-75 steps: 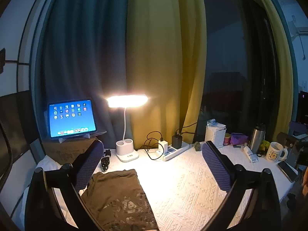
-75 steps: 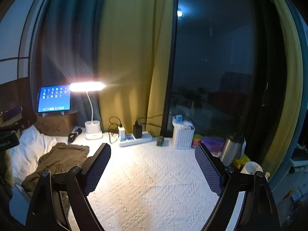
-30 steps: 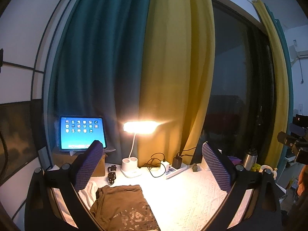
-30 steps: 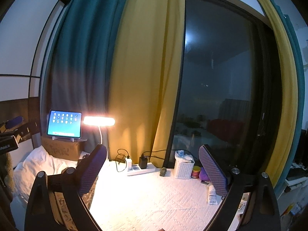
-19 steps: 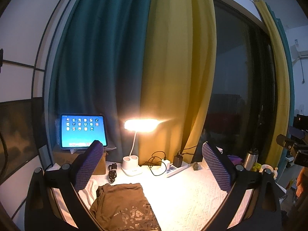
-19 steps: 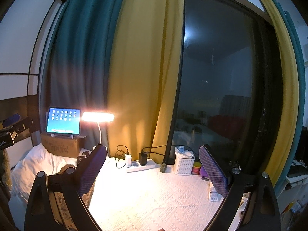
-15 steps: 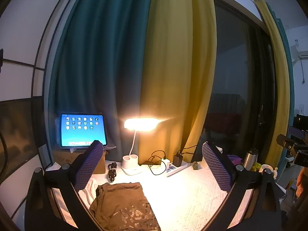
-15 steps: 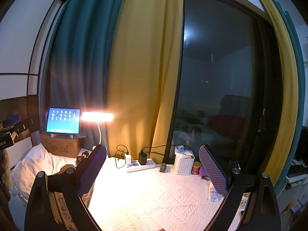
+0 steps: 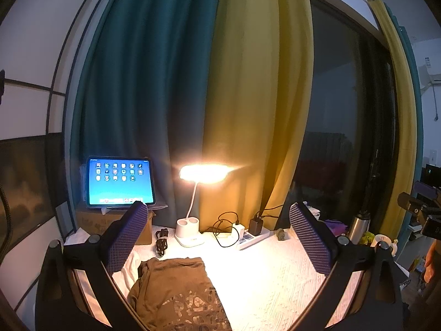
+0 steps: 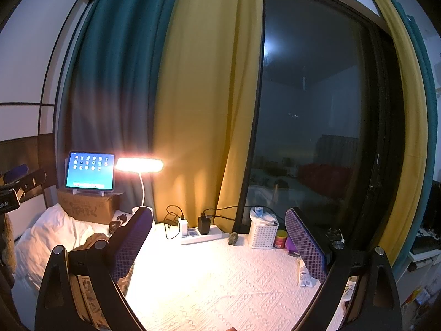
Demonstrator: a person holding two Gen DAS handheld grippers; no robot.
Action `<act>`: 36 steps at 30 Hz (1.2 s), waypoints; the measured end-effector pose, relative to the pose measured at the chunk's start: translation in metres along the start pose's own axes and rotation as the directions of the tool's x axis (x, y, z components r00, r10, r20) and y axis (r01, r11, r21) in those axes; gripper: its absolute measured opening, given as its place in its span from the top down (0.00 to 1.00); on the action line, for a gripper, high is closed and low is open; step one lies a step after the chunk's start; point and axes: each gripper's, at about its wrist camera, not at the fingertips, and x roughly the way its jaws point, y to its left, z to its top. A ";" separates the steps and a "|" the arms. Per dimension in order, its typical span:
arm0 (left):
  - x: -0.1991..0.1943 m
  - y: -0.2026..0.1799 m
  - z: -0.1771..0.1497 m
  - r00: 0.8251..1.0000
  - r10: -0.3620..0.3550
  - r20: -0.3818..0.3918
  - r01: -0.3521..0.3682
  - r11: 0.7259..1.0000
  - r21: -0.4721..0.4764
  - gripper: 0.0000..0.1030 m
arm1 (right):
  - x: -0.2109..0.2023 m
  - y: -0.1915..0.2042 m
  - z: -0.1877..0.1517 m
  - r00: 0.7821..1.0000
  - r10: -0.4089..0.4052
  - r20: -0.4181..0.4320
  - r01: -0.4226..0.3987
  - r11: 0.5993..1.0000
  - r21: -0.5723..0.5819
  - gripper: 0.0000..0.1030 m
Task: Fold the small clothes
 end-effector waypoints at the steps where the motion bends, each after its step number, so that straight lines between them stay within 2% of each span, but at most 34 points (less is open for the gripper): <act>1: 0.000 0.000 0.000 1.000 0.001 0.000 -0.001 1.000 0.000 0.01 | 0.000 0.000 0.000 1.000 -0.001 -0.001 0.001 1.000 -0.001 0.05; 36: 0.002 -0.006 -0.005 1.000 0.010 -0.023 -0.010 1.000 -0.004 0.01 | 0.001 -0.006 -0.009 1.000 0.000 -0.020 0.000 1.000 -0.008 0.05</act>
